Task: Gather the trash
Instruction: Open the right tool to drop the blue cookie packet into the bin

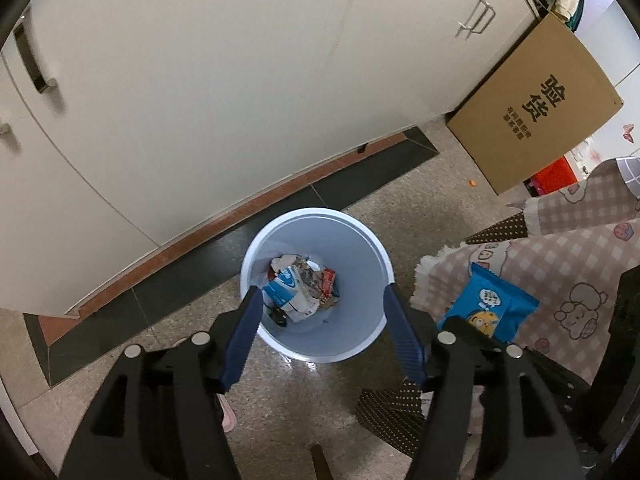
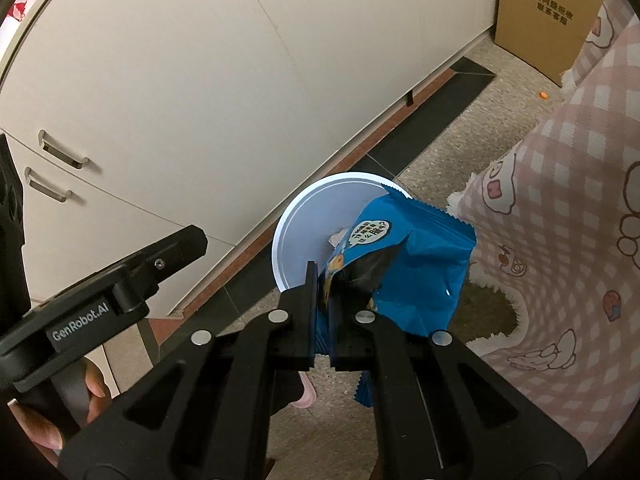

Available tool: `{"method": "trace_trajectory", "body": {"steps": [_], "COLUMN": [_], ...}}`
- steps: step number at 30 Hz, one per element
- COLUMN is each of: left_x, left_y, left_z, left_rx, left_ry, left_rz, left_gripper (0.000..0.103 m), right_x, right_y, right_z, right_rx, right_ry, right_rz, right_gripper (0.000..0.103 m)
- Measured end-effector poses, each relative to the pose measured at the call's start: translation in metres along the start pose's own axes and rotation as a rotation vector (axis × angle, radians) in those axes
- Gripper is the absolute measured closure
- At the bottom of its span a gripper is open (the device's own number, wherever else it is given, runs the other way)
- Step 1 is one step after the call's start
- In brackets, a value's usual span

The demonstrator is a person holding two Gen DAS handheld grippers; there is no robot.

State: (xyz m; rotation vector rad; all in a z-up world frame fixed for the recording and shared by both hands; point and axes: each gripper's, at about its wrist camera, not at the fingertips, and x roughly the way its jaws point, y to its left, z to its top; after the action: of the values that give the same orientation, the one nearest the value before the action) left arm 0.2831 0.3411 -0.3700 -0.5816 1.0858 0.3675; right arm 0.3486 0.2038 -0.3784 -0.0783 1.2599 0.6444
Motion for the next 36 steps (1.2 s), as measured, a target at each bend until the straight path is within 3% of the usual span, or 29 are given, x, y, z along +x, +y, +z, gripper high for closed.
{"method": "trace_trajectory", "body": {"steps": [16,18,20,21,36], "left_x": [0.003,0.003,0.002,0.002,-0.03], "left_y": [0.037,0.039,0.04,0.04,0.03], "left_z": [-0.001,0.0,0.001,0.001,-0.002], "left_rx": [-0.02,-0.023,-0.025,-0.026,-0.011], "left_ry": [-0.011,-0.012,-0.012,-0.013,-0.058], "left_rz": [0.128,0.131,0.132,0.132,0.129], "left_gripper": [0.035,0.035,0.035,0.035,0.035], "right_x": [0.025,0.025,0.025,0.024,-0.014], "right_y": [0.014,0.016,0.016,0.017,0.023], "right_z": [0.017,0.02,0.022,0.023,0.021], "right_rx": [-0.006,-0.005,-0.001,0.0,-0.02], "right_ry": [0.029,0.022,0.012,0.002,-0.059], "right_rz": [0.004,0.001,-0.003,-0.006,-0.004], "right_gripper": [0.097,0.089,0.062,0.058,0.058]}}
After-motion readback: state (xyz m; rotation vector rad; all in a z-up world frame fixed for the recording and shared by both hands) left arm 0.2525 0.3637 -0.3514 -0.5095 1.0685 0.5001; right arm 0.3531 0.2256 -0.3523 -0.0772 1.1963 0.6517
